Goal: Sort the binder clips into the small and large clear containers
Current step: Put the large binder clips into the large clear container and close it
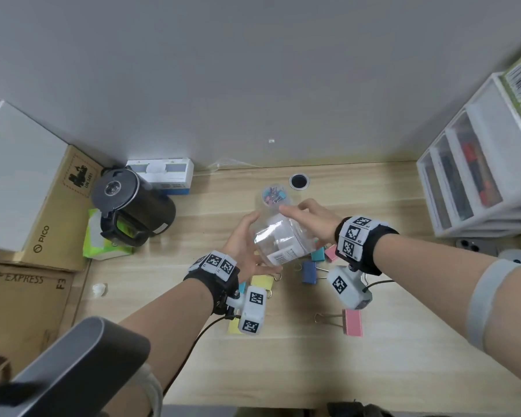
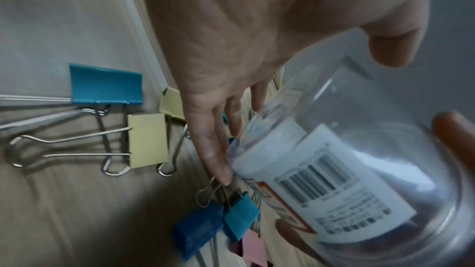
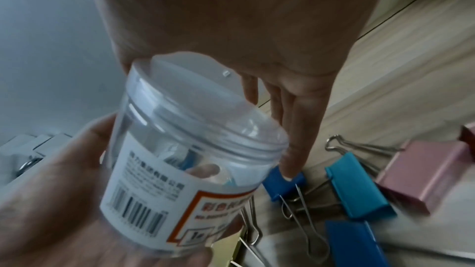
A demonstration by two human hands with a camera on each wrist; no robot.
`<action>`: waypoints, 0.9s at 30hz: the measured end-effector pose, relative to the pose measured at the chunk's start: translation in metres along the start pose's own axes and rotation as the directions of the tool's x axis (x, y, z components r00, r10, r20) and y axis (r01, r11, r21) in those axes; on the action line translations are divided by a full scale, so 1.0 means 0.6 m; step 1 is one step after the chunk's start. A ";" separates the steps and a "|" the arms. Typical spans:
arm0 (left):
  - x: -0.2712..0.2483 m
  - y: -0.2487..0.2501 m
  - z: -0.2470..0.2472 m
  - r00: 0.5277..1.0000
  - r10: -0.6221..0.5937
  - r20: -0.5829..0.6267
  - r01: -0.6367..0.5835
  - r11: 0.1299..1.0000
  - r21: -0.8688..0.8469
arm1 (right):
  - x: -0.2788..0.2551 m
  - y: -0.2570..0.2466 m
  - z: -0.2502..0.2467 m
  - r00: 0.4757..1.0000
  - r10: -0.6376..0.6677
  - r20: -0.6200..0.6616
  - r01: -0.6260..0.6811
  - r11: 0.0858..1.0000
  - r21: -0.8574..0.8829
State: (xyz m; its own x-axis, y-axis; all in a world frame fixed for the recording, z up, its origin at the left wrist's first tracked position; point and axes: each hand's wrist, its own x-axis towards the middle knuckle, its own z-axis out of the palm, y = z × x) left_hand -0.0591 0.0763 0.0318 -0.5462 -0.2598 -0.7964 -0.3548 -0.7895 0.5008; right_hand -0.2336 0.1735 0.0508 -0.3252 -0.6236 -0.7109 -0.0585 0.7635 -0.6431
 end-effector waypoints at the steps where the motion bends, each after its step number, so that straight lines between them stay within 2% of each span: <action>1: -0.002 -0.005 -0.002 1.000 0.007 -0.018 -0.007 1.000 -0.002 | -0.006 0.003 0.004 1.000 0.010 0.010 -0.011 0.999 0.050; 4: -0.005 -0.020 -0.006 0.999 -0.008 -0.040 0.008 1.000 -0.004 | -0.022 0.018 0.009 0.999 0.021 0.050 -0.030 0.983 0.181; 9: -0.010 -0.031 0.007 0.994 -0.022 -0.103 0.027 0.998 0.048 | -0.035 0.041 0.020 1.000 -0.010 -0.027 0.014 0.986 0.164; 11: -0.019 -0.034 0.017 0.994 -0.081 -0.077 0.083 0.996 0.023 | -0.034 0.050 0.019 0.995 -0.084 -0.052 0.088 0.991 0.101; 14: -0.023 -0.041 0.013 0.990 -0.139 -0.037 0.138 0.990 -0.007 | -0.040 0.058 0.015 0.976 -0.218 -0.015 0.218 0.976 -0.004; 17: -0.025 -0.041 0.010 0.981 -0.157 -0.115 0.161 0.987 0.018 | -0.043 0.074 -0.001 0.938 -0.346 0.005 0.343 0.926 -0.159; 19: -0.028 -0.041 0.004 0.972 -0.132 -0.193 0.138 0.990 0.019 | -0.051 0.089 -0.017 0.929 -0.369 0.017 0.355 0.879 -0.317; 21: -0.031 -0.041 -0.002 0.968 -0.106 -0.227 0.113 0.993 0.020 | -0.054 0.112 -0.037 0.942 -0.332 -0.043 0.269 0.828 -0.492; 24: -0.028 -0.046 -0.009 0.970 -0.096 -0.223 0.097 0.995 -0.009 | -0.052 0.163 -0.068 0.960 -0.125 -0.250 -0.058 0.787 -0.614; 26: -0.026 -0.055 -0.008 0.974 -0.108 -0.199 0.105 0.994 -0.025 | -0.051 0.205 -0.080 0.937 -0.006 -0.350 -0.243 0.708 -0.663; 27: -0.025 -0.059 -0.006 0.976 -0.113 -0.185 0.107 0.993 -0.039 | -0.049 0.226 -0.081 0.917 0.006 -0.399 -0.296 0.681 -0.669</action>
State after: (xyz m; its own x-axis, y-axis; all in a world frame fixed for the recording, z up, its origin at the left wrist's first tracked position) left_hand -0.0354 0.1062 0.0249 -0.3525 -0.2676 -0.8967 -0.3819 -0.8337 0.3989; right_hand -0.2777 0.3031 -0.0017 -0.6753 -0.5004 -0.5419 -0.5755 0.8170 -0.0372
